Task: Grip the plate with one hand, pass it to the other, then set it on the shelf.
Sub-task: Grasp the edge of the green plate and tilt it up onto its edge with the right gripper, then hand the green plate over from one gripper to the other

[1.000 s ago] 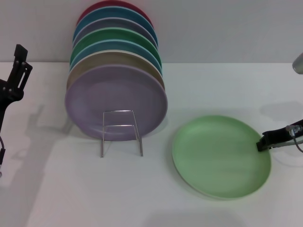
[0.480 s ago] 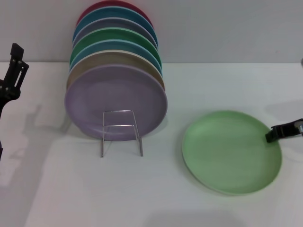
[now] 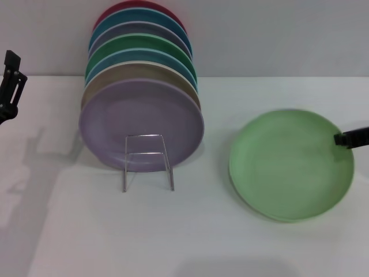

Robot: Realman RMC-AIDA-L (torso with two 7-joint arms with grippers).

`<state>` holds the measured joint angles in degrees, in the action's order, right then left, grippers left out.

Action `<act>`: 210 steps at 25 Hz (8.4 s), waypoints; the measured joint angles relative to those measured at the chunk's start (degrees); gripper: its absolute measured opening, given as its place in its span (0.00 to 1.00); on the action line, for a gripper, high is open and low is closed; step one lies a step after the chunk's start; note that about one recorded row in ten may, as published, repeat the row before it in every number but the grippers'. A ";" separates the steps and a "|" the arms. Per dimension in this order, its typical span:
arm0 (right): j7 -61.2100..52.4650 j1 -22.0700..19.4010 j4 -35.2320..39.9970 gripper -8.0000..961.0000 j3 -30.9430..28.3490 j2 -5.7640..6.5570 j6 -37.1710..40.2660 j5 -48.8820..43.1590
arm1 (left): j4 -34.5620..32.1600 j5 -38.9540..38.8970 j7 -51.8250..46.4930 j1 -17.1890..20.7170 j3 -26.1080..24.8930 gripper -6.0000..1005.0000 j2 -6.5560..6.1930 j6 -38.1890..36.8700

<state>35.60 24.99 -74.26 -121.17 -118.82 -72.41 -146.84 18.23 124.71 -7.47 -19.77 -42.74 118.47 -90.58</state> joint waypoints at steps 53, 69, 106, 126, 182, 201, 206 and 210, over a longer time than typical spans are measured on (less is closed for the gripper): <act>89.55 -16.21 20.80 0.03 1.54 -0.75 18.29 76.08 | 0.14 0.45 -5.39 2.37 -0.85 0.86 0.11 -2.23; 108.04 -16.00 27.82 0.03 0.75 -0.89 13.19 90.38 | 0.17 0.45 -5.76 2.61 2.30 0.86 0.29 -2.23; 119.32 -23.03 33.17 0.03 16.02 -1.06 3.05 106.90 | 4.94 0.42 7.54 5.18 27.45 0.86 0.55 -3.92; 129.64 -29.82 32.34 0.03 40.84 -1.06 2.10 131.94 | 6.65 0.54 8.20 3.40 31.91 0.86 0.61 1.69; 129.81 -27.97 32.37 0.03 42.42 -1.06 1.10 129.08 | 13.06 0.39 10.94 -1.45 30.52 0.45 0.53 16.86; 129.81 -28.05 32.16 0.03 42.86 -1.06 0.85 128.92 | 13.06 0.45 10.94 -1.09 30.52 0.19 0.35 16.57; 129.81 -28.07 32.17 0.03 42.63 -1.06 0.85 128.90 | 13.06 0.45 10.91 -0.81 30.52 0.16 0.35 16.29; 129.81 -28.07 32.23 0.03 42.39 -1.05 0.81 128.38 | 13.06 0.45 10.90 -0.79 30.52 0.14 0.29 16.24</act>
<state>165.41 -3.08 -42.03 -78.78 -119.88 -71.59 -18.46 31.29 125.15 3.43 -20.56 -12.22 118.77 -74.34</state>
